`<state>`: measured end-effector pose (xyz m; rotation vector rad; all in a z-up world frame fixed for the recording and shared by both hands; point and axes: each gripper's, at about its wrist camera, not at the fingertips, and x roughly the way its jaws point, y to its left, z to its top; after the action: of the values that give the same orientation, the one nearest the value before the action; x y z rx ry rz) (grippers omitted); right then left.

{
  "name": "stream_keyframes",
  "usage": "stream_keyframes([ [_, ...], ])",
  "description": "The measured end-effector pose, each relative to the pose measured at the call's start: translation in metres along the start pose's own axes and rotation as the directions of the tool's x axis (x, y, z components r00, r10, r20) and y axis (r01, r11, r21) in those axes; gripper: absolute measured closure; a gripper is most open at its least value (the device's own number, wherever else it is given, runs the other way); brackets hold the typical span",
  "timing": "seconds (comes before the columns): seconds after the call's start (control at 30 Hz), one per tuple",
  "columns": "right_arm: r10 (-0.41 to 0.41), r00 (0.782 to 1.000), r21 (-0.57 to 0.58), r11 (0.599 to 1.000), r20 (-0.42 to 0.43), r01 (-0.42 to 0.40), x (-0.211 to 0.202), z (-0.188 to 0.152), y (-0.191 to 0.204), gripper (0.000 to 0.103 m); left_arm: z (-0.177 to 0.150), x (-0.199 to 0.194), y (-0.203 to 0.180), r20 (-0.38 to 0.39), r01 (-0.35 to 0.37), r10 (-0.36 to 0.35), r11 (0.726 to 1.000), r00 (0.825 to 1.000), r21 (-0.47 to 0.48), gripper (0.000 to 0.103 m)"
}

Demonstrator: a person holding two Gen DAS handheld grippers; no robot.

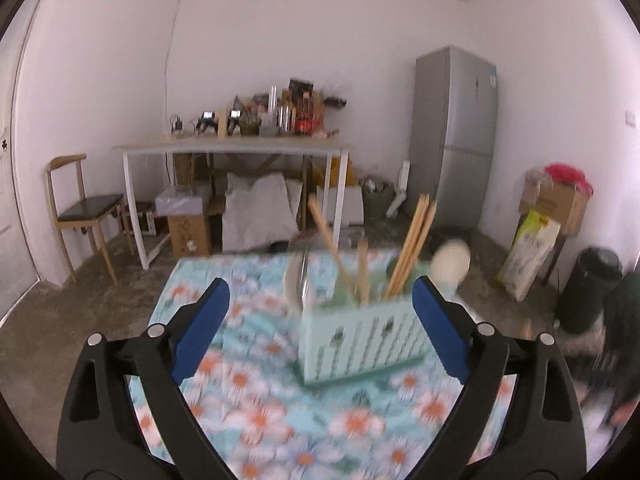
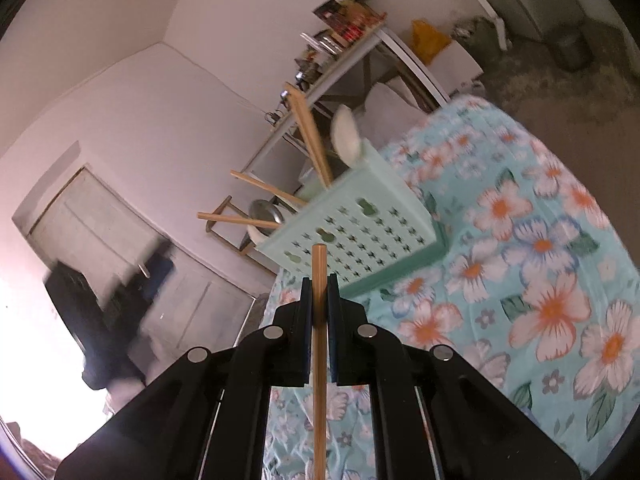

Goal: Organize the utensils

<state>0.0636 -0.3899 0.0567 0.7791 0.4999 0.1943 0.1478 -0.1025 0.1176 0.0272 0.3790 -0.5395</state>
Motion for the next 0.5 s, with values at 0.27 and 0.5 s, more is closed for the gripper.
stream_keyframes([
  [0.27,0.025,0.995,-0.163,0.987,0.097,-0.009,-0.008,0.052,0.055,0.096,-0.068,0.006,0.021,-0.184,-0.030,0.021,0.998,0.983,-0.049,0.014],
  [0.5,0.035,0.975,-0.325,0.945,0.220,0.039,-0.001,0.110,0.114,0.096,-0.102,0.012,0.017,-0.286,-0.079,0.071,0.997,0.956,-0.017,0.014],
])
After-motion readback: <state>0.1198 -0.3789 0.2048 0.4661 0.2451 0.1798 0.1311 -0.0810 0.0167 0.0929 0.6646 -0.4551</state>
